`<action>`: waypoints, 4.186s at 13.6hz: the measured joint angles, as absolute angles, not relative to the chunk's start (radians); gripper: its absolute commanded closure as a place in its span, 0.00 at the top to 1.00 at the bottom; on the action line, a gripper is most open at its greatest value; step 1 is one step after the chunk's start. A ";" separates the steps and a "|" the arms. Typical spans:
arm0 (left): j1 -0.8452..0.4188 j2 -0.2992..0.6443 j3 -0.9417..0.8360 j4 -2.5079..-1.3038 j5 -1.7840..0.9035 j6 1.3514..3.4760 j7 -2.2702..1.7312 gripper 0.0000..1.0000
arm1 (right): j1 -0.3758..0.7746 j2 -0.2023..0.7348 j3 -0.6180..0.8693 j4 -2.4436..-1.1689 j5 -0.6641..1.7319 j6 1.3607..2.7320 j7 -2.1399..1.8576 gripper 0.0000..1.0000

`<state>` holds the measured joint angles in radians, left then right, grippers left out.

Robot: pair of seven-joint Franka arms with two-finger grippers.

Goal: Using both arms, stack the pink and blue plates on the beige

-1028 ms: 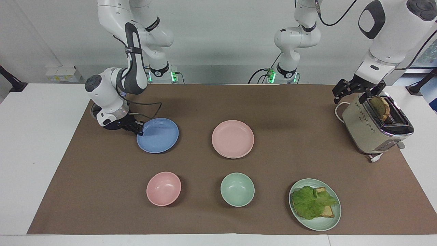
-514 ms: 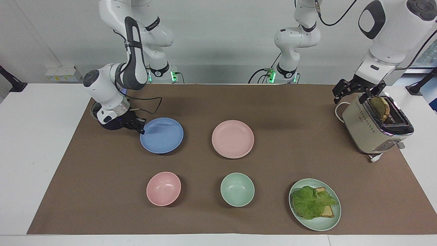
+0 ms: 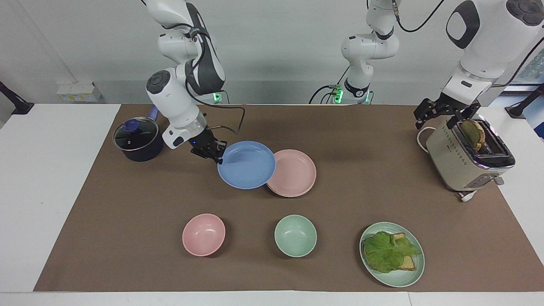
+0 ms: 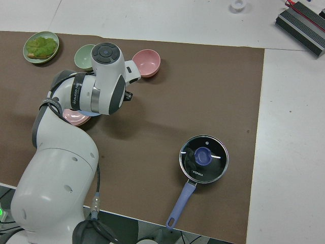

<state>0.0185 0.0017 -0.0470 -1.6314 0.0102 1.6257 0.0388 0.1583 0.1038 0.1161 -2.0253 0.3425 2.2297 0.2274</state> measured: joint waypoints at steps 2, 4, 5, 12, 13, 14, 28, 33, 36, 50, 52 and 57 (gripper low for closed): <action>0.019 0.002 -0.047 -1.631 0.010 1.626 0.039 1.00 | 0.227 0.152 0.117 -1.981 0.337 2.230 0.333 0.00; 0.019 0.002 -0.047 -1.631 0.010 1.626 0.039 1.00 | 0.274 0.190 0.117 -1.949 0.332 2.230 0.410 0.00; 0.019 0.002 -0.047 -1.631 0.010 1.626 0.039 1.00 | 0.286 0.203 0.117 -1.940 0.332 2.231 0.433 0.00; 0.019 0.002 -0.047 -1.631 0.010 1.626 0.039 1.00 | 0.343 0.287 0.116 -1.935 0.332 2.288 0.493 0.00; 0.019 0.002 -0.047 -1.631 0.010 1.626 0.039 1.00 | 0.348 0.292 0.116 -1.935 0.332 2.290 0.495 0.00; 0.019 0.002 -0.047 -1.631 0.010 1.626 0.039 1.00 | 0.350 0.292 0.116 -1.935 0.332 2.290 0.495 0.00; 0.019 0.002 -0.047 -1.631 0.010 1.626 0.039 1.00 | 0.377 0.290 0.112 -1.953 0.316 2.286 0.496 1.00; 0.019 0.002 -0.047 -1.631 0.010 1.626 0.039 1.00 | 0.281 0.197 0.099 -1.947 0.186 2.173 0.460 1.00; 0.019 0.002 -0.047 -1.631 0.010 1.626 0.039 1.00 | 0.180 0.115 0.096 -1.944 0.165 2.078 0.362 1.00; 0.019 0.002 -0.047 -1.631 0.010 1.626 0.039 1.00 | -0.005 0.034 0.091 -1.542 -0.045 1.581 0.304 1.00; 0.019 0.002 -0.047 -1.631 0.010 1.626 0.039 1.00 | -0.006 0.027 0.092 -1.538 -0.045 1.554 0.303 1.00; 0.019 0.002 -0.047 -1.631 0.010 1.626 0.039 1.00 | -0.013 -0.020 0.093 -1.617 -0.044 1.550 0.229 1.00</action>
<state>0.0185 0.0017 -0.0469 -1.6314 0.0102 1.6257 0.0388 -0.0130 -0.0202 0.0929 -1.6166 -0.0444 1.5501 0.2294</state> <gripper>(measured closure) 0.000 0.000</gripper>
